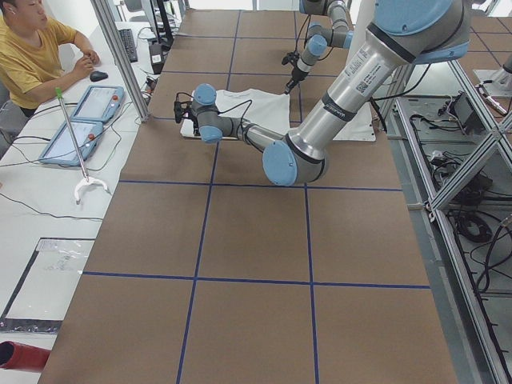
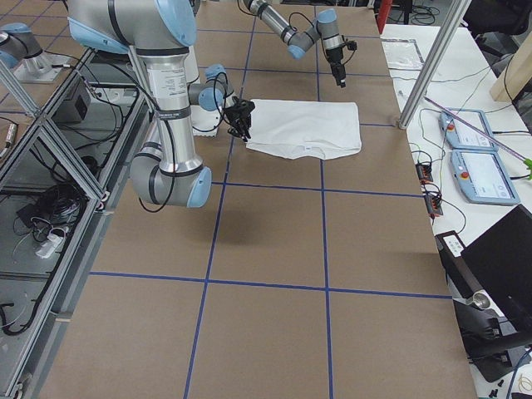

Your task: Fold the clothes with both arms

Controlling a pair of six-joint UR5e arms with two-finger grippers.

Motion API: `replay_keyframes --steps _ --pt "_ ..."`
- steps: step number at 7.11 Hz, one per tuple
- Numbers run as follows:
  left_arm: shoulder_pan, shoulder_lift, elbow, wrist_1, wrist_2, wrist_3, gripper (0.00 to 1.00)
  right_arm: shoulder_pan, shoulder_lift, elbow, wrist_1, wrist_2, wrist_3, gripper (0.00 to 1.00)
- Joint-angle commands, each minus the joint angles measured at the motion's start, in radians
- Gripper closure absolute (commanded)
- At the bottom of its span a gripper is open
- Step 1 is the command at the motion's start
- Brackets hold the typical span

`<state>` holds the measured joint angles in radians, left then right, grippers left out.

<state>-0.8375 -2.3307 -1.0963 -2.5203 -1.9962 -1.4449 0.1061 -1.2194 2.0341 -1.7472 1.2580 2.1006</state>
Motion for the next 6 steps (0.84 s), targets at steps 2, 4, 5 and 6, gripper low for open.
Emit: replay_keyframes --steps 2,4,5,6 --pt "0.000 0.007 0.000 0.000 0.000 0.000 0.28 0.020 0.000 -0.018 0.046 -0.002 0.083 0.39" --pt "0.000 0.007 0.000 0.000 0.001 0.000 0.28 0.030 -0.009 -0.052 0.174 -0.002 0.228 0.39" --pt "0.000 0.007 0.000 0.000 0.001 0.001 0.28 0.033 -0.003 -0.098 0.190 -0.003 0.243 0.39" --pt "0.000 0.007 0.000 0.000 0.001 0.001 0.28 0.041 -0.002 -0.118 0.190 -0.002 0.230 0.36"
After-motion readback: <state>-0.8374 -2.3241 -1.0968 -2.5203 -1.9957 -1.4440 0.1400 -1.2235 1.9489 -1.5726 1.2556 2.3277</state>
